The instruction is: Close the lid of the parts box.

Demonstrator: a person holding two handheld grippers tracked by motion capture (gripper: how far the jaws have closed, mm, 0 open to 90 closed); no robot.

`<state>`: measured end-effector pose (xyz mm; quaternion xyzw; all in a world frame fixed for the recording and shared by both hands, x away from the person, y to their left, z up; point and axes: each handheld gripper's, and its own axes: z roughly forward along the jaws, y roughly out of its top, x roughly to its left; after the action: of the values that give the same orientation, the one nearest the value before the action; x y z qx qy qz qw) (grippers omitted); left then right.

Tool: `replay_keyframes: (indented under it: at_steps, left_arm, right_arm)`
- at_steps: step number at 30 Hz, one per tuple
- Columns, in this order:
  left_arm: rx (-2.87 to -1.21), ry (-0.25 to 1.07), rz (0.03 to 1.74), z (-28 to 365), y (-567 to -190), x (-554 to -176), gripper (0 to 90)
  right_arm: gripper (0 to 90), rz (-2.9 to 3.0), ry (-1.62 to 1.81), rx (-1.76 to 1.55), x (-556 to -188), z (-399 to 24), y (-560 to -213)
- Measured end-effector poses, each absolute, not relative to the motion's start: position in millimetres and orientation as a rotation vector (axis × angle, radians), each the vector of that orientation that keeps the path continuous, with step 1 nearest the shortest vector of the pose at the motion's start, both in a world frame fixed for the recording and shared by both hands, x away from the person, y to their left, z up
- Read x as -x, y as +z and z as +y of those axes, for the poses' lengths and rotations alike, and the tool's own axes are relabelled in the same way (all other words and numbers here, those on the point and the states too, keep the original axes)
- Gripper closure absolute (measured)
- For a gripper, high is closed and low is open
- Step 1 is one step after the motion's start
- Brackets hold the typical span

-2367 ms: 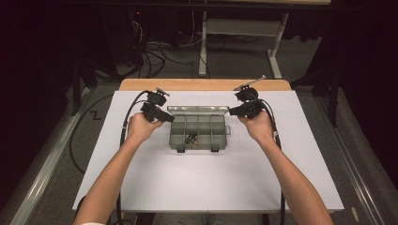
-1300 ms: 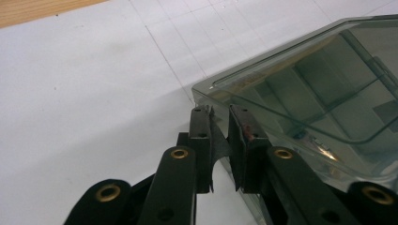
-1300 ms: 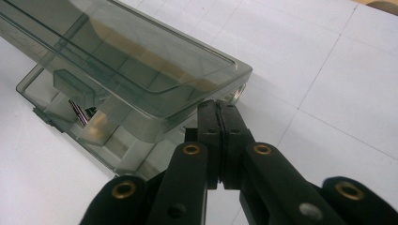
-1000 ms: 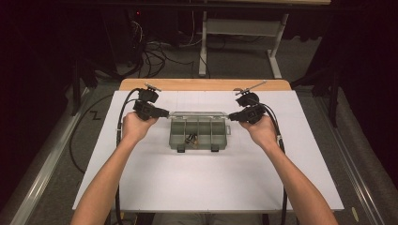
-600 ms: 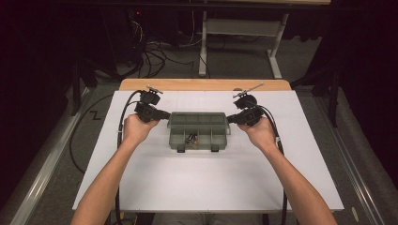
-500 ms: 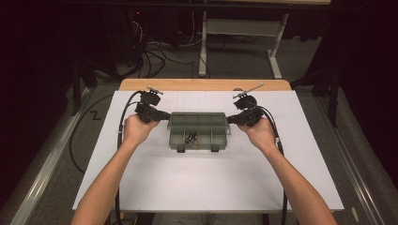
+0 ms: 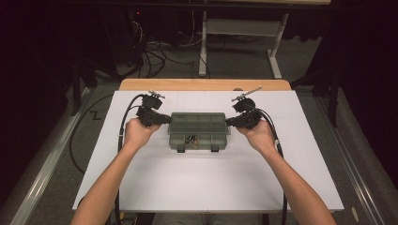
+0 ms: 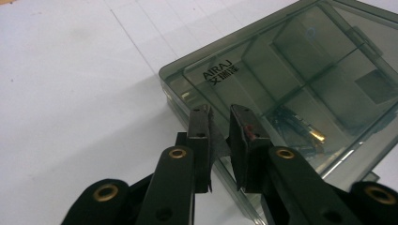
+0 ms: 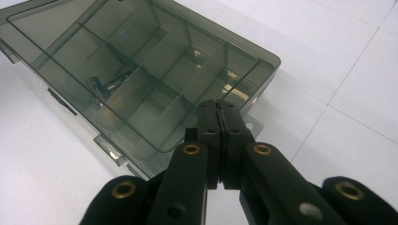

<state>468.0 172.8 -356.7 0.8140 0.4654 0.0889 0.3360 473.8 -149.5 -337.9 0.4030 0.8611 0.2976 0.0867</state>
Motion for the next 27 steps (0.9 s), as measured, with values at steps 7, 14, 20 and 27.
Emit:
replay_keyframes:
  at_steps: [7, 14, 20, 27]
  left_arm:
    - [-2.132, 0.238, 1.200, 168.7, -359.2, -462.6, 78.1]
    - [-2.136, 0.229, 1.186, 167.8, -362.6, -458.2, 78.1]
    - [-2.139, 0.222, 1.183, 166.9, -366.9, -455.4, 78.6]
    - [-2.144, 0.218, 1.168, 163.5, -369.1, -451.0, 79.1]
  right_arm:
    - [90.0, 2.572, 0.891, -1.193, -472.2, -148.3, -341.1]
    - [90.0, 2.573, 0.899, -1.197, -471.1, -149.5, -345.0]
    - [90.0, 2.589, 0.895, -1.197, -470.2, -149.9, -349.6]
    - [90.0, 2.593, 0.896, -1.188, -469.1, -149.0, -353.5]
